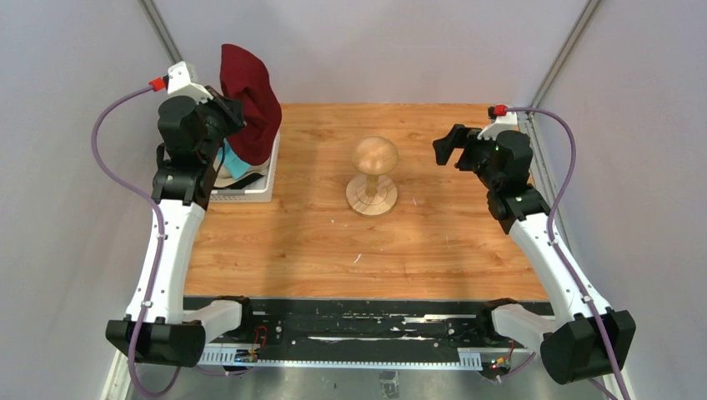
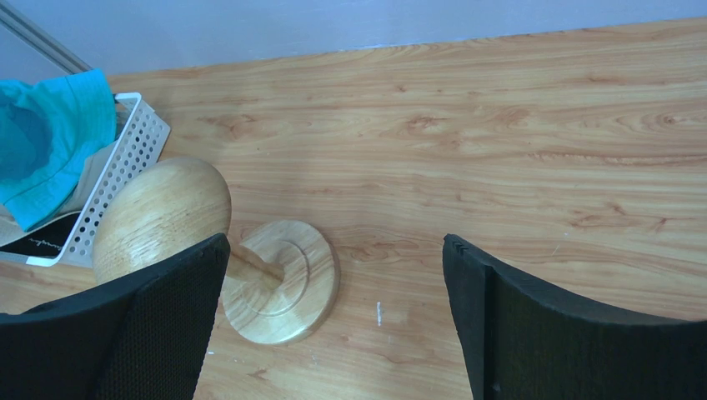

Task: Stack the hats
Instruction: Pick up the hat from the bin, then place the hat on the hat stand.

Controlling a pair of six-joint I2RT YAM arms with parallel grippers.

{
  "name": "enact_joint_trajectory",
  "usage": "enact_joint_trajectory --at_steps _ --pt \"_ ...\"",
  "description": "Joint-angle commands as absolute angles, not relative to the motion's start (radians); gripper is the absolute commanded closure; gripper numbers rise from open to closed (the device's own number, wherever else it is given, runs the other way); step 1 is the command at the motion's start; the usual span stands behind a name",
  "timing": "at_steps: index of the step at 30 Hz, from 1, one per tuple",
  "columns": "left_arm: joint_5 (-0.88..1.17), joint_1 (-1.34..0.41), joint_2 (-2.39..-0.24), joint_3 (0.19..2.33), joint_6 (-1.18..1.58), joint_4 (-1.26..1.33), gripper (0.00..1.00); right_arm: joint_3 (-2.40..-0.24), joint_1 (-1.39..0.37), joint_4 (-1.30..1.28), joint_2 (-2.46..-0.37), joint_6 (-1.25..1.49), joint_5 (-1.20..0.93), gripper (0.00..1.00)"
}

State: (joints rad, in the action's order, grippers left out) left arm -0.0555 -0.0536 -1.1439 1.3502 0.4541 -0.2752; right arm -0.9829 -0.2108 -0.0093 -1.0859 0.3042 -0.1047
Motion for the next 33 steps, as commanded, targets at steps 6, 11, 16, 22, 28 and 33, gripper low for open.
enact_joint_trajectory --at_steps 6,11,16,22,28,33 --pt "0.221 -0.047 -1.07 1.387 0.524 -0.232 1.0 -0.974 -0.198 0.015 -1.067 0.314 -0.118 0.02" --pt "0.339 -0.048 -1.071 1.361 0.603 -0.147 1.0 -0.967 -0.198 0.022 -1.063 0.316 -0.121 0.02" --pt "0.441 -0.049 -1.071 1.33 0.672 -0.061 1.0 -0.961 -0.198 0.033 -1.056 0.312 -0.124 0.03" --pt "0.492 -0.079 -1.085 1.326 0.688 -0.045 1.0 -0.956 -0.199 0.04 -1.054 0.315 -0.121 0.03" --pt "0.505 -0.157 -1.132 1.335 0.681 -0.045 1.0 -0.958 -0.199 0.035 -1.048 0.312 -0.115 0.03" --pt "0.498 -0.235 -1.203 1.369 0.654 -0.075 1.0 -0.956 -0.199 0.032 -1.046 0.311 -0.101 0.03"
